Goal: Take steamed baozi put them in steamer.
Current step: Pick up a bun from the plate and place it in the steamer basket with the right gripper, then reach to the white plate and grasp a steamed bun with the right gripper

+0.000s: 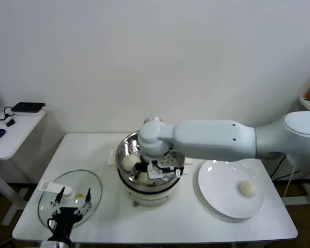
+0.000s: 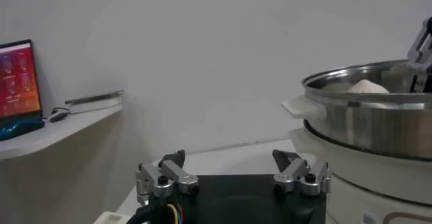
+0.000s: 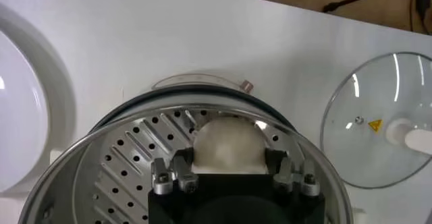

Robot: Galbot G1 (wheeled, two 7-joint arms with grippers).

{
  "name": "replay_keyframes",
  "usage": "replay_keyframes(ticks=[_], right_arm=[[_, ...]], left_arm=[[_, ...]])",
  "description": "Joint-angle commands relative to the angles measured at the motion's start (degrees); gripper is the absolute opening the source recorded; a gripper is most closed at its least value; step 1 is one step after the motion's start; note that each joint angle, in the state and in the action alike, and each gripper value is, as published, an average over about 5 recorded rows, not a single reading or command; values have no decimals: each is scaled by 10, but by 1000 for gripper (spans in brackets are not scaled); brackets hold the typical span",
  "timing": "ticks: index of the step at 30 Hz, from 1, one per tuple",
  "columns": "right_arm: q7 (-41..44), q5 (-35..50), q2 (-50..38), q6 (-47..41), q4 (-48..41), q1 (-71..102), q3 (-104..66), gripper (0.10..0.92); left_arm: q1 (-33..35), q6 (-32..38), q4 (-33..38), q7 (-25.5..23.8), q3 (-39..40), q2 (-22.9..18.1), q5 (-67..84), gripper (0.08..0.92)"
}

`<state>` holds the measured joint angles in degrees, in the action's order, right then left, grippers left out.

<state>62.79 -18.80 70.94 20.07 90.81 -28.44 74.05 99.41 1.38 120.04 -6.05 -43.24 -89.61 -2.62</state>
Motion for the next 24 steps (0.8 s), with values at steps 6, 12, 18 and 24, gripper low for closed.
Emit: replay_keyframes(ticks=[6,12,18,24], right_arm=[[-8,-7,-1,4,0,11,-2,752],[-7,-7,-10,10,-2,8,-11,820],[-1,28,-38,20,-6,-29,-21,823],[1,60,-76,30,-6,-76,-39,823]], left_arm=[[-1,0,0,-1,0,1,-1,823],[-1,0,-1,-1,1,0,-4,823],[-1,-1,0,-1,4,0,-7,823],[-2,-6,1,-7,7,5,-15,823]])
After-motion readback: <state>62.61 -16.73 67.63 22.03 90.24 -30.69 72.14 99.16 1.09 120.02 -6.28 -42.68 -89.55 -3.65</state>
